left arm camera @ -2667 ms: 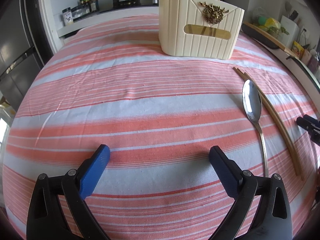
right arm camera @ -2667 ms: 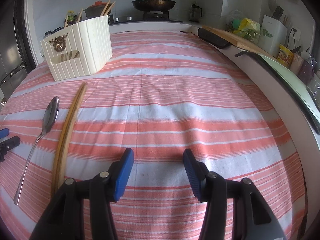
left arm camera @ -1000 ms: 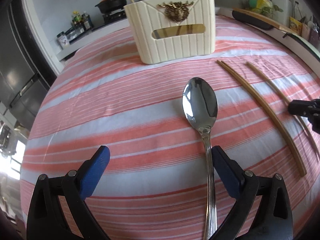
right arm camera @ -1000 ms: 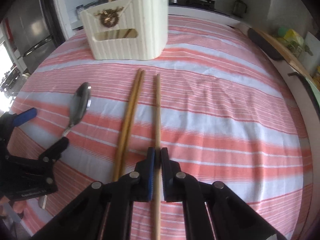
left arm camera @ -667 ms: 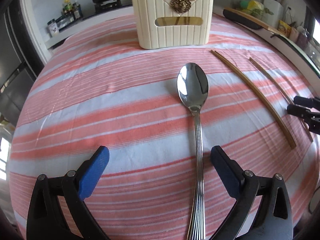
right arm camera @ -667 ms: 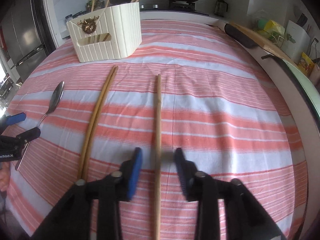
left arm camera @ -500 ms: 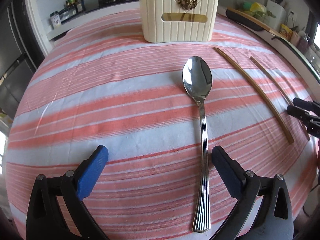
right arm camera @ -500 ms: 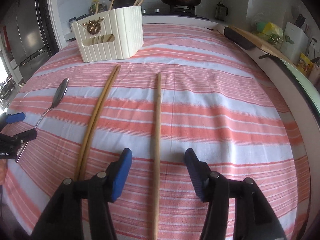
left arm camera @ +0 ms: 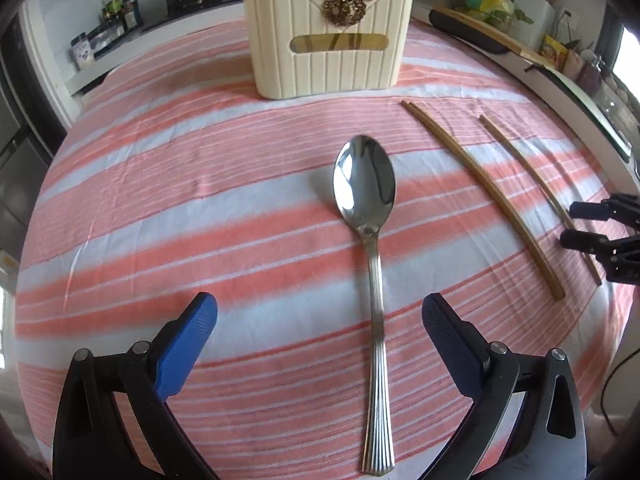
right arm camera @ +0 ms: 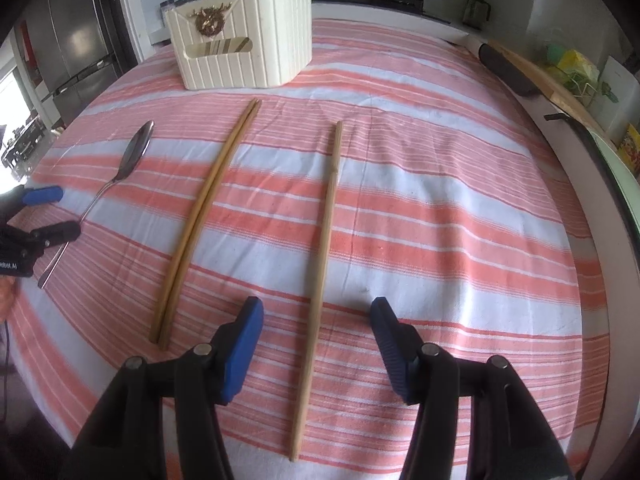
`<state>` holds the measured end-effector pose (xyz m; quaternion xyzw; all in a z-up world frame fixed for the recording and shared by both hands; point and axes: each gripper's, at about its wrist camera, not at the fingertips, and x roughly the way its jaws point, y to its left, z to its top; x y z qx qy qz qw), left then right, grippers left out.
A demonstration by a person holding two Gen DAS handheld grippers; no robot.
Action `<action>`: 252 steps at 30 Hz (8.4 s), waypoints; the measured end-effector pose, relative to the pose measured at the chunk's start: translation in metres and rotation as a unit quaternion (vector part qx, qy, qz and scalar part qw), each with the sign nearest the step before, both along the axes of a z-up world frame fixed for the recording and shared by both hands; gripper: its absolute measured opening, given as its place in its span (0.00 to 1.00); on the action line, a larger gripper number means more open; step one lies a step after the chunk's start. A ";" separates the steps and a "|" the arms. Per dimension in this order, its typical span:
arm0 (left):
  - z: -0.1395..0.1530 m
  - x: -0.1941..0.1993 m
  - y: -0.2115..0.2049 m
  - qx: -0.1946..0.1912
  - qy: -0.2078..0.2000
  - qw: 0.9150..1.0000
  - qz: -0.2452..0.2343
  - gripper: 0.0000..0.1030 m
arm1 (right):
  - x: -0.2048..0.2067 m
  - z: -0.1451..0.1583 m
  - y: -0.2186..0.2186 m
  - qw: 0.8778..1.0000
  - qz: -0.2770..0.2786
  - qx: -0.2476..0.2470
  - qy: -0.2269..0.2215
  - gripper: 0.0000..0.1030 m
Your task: Organize utensils
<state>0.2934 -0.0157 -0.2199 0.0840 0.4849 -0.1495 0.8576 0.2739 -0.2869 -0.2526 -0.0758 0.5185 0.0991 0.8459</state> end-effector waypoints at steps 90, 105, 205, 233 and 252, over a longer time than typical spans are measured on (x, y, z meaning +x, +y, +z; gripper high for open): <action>0.180 0.216 0.017 -0.107 -0.091 0.987 0.080 0.61 | 0.281 0.191 0.089 0.979 0.015 0.165 -0.120 0.33; 0.050 -0.004 0.036 -0.077 -0.031 0.996 0.043 0.94 | 0.025 0.128 0.012 0.977 0.012 0.023 -0.210 0.57; -0.019 -0.037 0.048 -0.004 -0.035 0.992 0.119 0.99 | -0.038 -0.014 0.026 0.991 -0.067 0.019 -0.113 0.72; -0.017 -0.036 0.050 -0.010 -0.024 0.994 0.105 0.99 | -0.039 -0.014 0.026 0.991 -0.064 0.020 -0.112 0.72; -0.014 0.096 0.043 0.032 0.084 0.995 0.043 0.77 | 0.097 0.004 0.014 0.995 -0.017 0.053 0.081 0.55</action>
